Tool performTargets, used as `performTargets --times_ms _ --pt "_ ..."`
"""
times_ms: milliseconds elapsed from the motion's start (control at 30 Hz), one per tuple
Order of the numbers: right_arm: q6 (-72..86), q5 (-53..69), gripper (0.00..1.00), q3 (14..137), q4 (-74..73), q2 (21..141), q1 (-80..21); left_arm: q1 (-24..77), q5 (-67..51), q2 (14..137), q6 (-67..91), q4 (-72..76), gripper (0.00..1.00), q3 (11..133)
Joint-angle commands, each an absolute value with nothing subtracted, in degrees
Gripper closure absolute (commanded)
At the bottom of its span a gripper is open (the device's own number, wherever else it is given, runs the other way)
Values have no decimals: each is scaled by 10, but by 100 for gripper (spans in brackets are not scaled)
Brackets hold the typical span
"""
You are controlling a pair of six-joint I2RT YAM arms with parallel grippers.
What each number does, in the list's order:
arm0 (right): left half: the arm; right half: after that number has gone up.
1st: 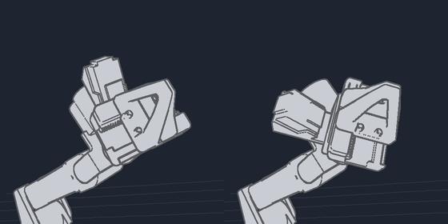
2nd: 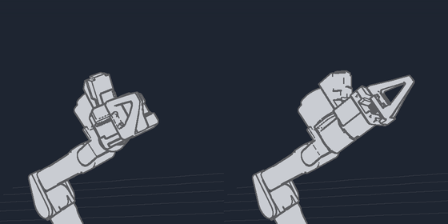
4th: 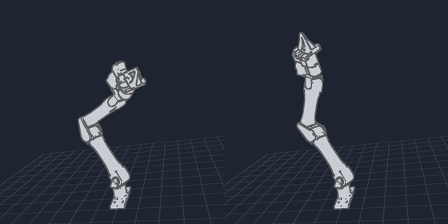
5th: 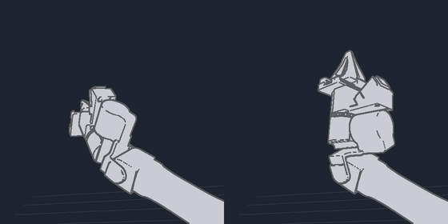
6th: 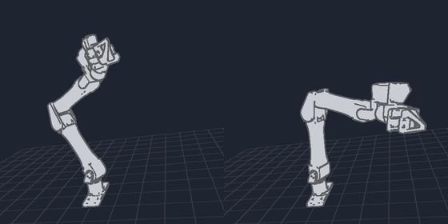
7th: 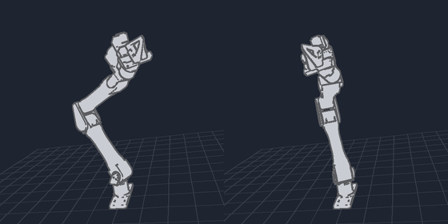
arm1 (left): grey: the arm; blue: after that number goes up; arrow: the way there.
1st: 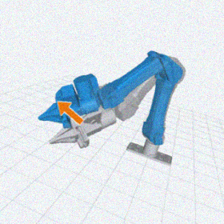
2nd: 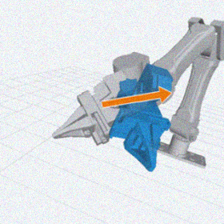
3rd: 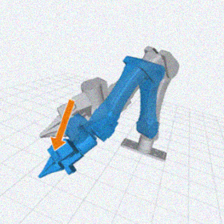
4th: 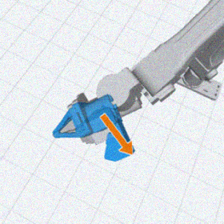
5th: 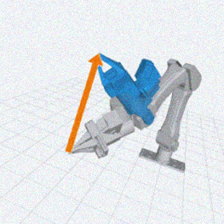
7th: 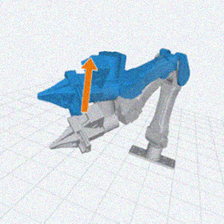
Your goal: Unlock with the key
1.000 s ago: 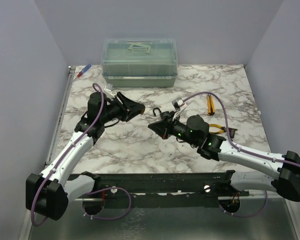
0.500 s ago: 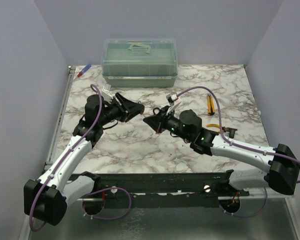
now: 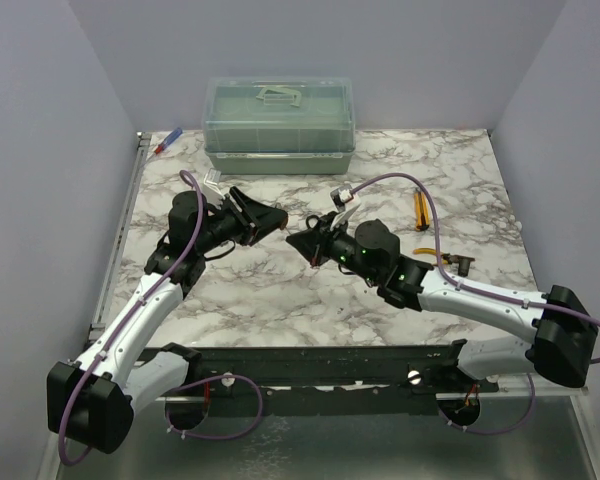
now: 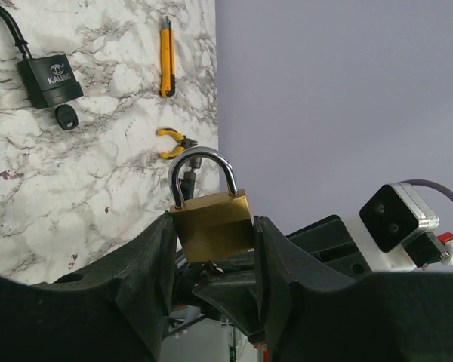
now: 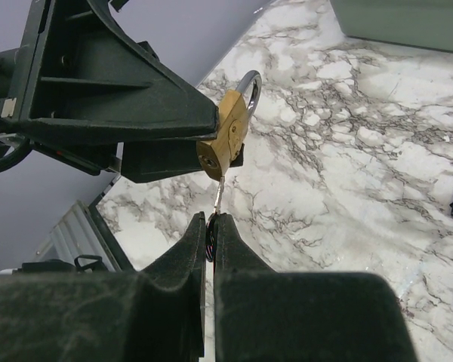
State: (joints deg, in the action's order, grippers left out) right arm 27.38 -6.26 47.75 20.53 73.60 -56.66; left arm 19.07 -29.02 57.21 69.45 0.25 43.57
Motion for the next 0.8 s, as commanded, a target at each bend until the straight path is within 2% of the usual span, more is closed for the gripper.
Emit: performTargets --times_ms 0,767 --pt "261 -83 100 503 220 742 -567 187 -304 557 697 28 100 431" --pt "277 -68 100 484 211 725 -567 187 -258 545 701 34 100 407"
